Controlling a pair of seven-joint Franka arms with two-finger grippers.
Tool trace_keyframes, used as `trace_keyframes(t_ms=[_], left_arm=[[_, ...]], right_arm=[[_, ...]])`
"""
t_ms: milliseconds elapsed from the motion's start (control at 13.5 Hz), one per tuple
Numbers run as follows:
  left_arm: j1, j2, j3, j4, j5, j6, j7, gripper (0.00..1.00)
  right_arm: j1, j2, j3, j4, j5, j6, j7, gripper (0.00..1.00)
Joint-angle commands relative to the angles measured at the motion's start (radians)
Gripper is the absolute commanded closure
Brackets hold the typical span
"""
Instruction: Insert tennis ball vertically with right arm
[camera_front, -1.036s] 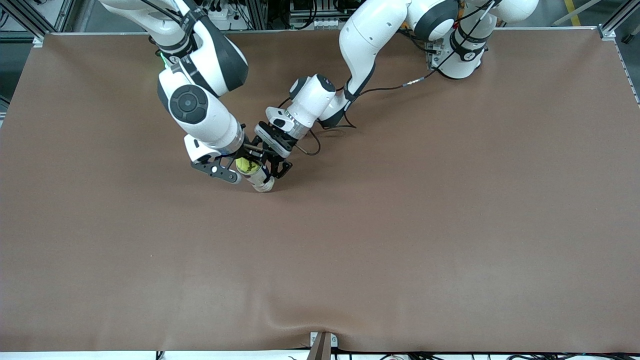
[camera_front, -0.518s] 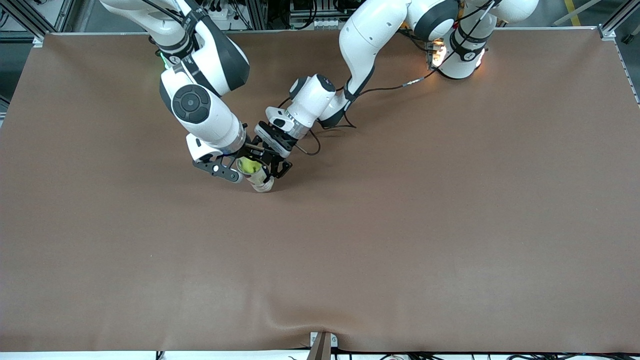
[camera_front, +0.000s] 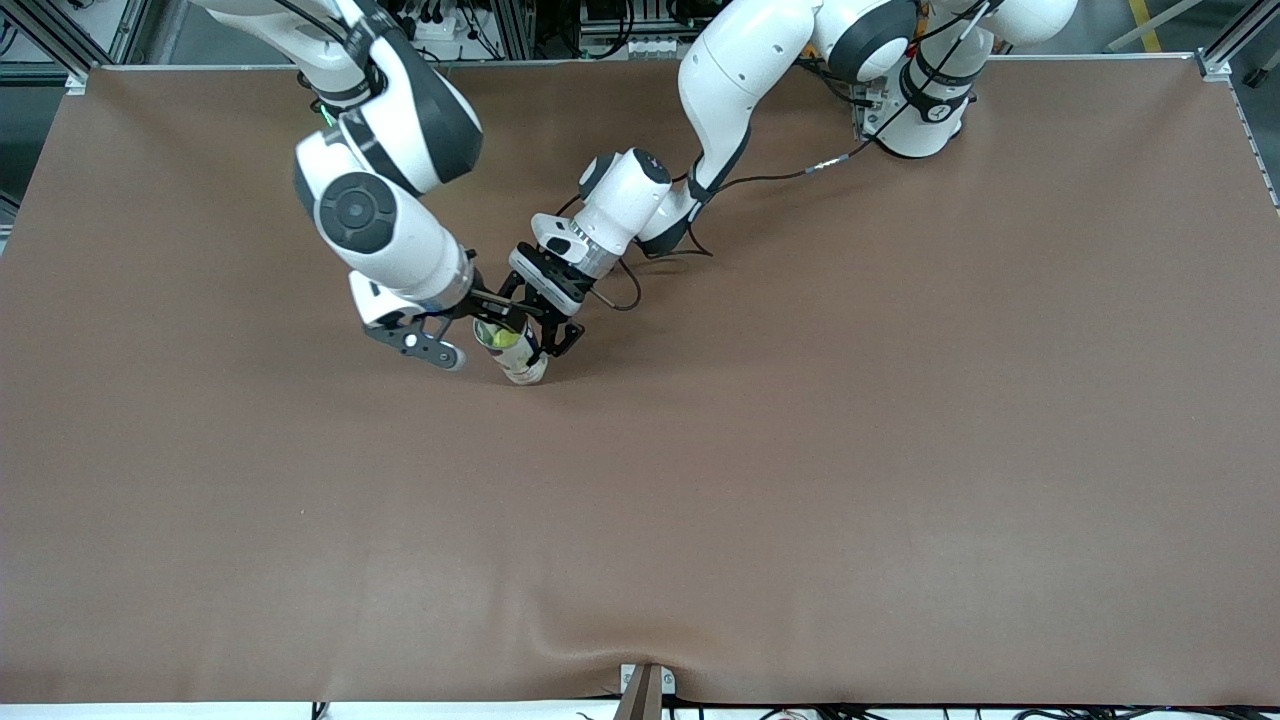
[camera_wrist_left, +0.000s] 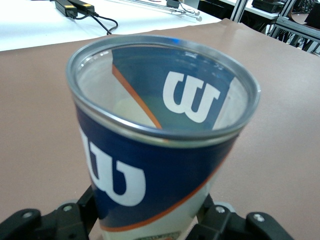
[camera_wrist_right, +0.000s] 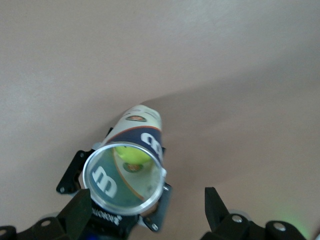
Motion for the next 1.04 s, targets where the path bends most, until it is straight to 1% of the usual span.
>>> trace_keyframes(t_ms=[0, 74, 148, 296, 370, 592, 814, 962], left_arm=[[-0.007, 0.006, 0.004, 0.016, -0.012, -0.002, -0.003, 0.19], [-0.007, 0.005, 0.004, 0.016, -0.014, -0.002, -0.003, 0.19], [-0.007, 0.005, 0.004, 0.016, -0.015, -0.002, -0.006, 0.12], [-0.007, 0.003, 0.004, 0.016, -0.015, -0.002, -0.006, 0.02], [-0.007, 0.003, 0.004, 0.016, -0.017, -0.002, -0.006, 0.00], [-0.007, 0.003, 0.004, 0.016, -0.018, -0.002, -0.006, 0.00], [-0.007, -0.003, 0.002, 0.016, -0.024, -0.002, -0.009, 0.00], [-0.007, -0.004, 0.002, 0.015, -0.024, -0.004, -0.014, 0.00]], right_arm=[[-0.029, -0.023, -0.013, 0.128, -0.007, -0.174, -0.078, 0.00], [-0.029, -0.027, -0.030, 0.174, -0.007, -0.243, -0.109, 0.00], [-0.029, -0.032, -0.053, 0.229, -0.007, -0.314, -0.155, 0.00], [-0.029, -0.041, -0.118, 0.318, 0.002, -0.440, -0.263, 0.00], [-0.029, -0.047, -0.155, 0.361, 0.004, -0.501, -0.325, 0.00], [-0.029, -0.076, -0.256, 0.446, -0.013, -0.638, -0.523, 0.00], [-0.026, -0.100, -0.391, 0.497, -0.012, -0.712, -0.725, 0.00], [-0.025, -0.106, -0.438, 0.533, -0.013, -0.748, -0.798, 0.00]])
